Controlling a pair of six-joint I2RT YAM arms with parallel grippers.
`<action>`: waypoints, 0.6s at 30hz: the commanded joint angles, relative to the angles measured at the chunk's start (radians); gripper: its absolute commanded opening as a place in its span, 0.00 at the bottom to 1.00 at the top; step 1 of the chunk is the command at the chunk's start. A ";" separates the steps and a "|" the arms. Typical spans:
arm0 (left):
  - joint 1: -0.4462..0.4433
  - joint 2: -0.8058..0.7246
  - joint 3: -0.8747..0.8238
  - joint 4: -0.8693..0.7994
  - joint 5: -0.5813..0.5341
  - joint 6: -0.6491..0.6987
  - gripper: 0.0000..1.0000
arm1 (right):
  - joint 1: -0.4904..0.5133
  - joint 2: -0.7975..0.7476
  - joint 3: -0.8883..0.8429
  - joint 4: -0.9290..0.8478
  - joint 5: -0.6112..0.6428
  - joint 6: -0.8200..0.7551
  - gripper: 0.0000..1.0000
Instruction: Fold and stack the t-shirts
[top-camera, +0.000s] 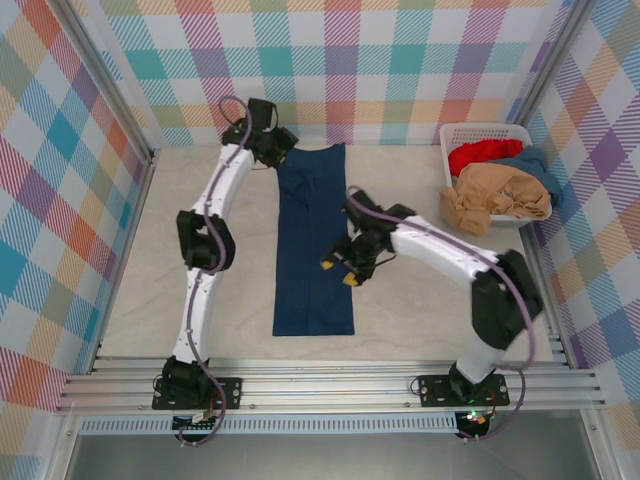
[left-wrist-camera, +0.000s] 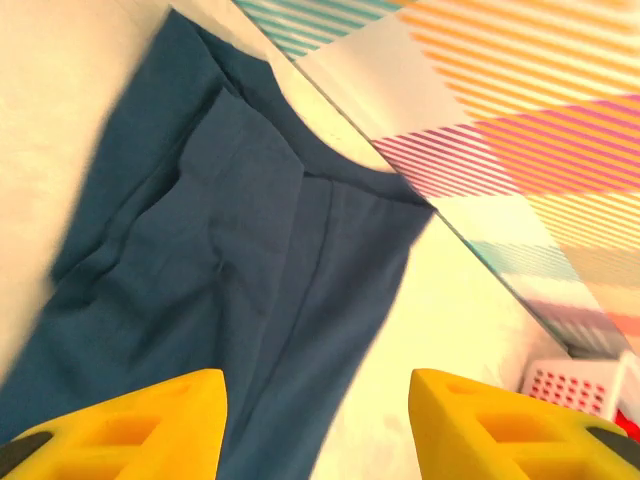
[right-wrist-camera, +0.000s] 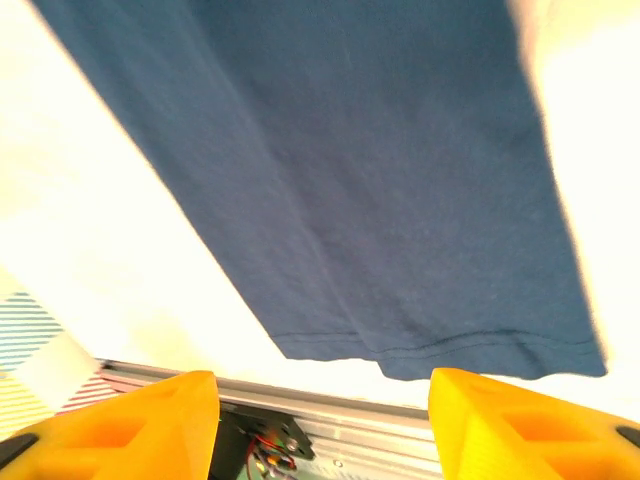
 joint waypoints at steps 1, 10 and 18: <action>0.026 -0.353 -0.398 -0.023 -0.007 0.043 0.48 | -0.070 -0.100 -0.092 -0.067 0.058 -0.184 0.53; -0.056 -1.055 -1.564 0.177 0.208 0.013 0.42 | -0.068 -0.161 -0.299 -0.028 -0.103 -0.318 0.45; -0.167 -1.311 -1.975 0.326 0.259 -0.023 0.46 | 0.024 -0.070 -0.421 0.145 -0.168 -0.212 0.44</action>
